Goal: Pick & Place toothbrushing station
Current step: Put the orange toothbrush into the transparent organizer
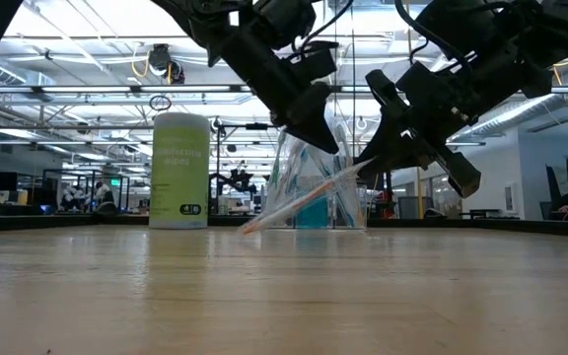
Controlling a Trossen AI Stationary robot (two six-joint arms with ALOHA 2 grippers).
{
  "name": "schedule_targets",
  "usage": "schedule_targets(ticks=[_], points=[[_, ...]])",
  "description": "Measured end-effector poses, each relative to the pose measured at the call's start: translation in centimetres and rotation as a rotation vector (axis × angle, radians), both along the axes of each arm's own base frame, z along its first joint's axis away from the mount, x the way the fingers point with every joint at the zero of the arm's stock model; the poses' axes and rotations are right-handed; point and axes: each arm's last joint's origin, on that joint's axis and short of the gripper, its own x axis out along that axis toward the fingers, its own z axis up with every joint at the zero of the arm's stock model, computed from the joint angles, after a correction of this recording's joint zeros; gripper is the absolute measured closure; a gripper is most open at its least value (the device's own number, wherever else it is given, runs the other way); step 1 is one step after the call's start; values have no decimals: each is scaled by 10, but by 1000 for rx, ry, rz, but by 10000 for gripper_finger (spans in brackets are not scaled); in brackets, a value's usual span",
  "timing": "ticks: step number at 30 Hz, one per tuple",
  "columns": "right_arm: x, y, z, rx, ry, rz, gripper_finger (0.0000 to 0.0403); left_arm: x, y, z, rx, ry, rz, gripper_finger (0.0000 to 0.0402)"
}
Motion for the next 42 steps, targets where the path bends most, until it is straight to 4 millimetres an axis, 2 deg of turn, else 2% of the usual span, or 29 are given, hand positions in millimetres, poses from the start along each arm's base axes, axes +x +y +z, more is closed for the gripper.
schedule_targets(ticks=[4, 8, 15, 19, 27, 42], points=[[0, 0, 0, 0, 0, 0, 378, -2, -10, -3, -11, 47, -68, 316], [0, 0, 0, 0, 0, 0, 378, -2, -19, -2, -107, 24, -26, 316], [0, 0, 0, -17, 5, 9, 378, -3, -37, -5, -248, 61, -162, 316], [1, 0, 1, -51, 0, 30, 378, -3, -44, -5, -292, 55, -145, 316], [5, 1, 8, -62, -78, 39, 378, -3, -42, -5, -275, 43, -50, 316], [7, 1, 12, -75, -124, 45, 378, -3, -40, -4, -270, 39, -47, 316]])
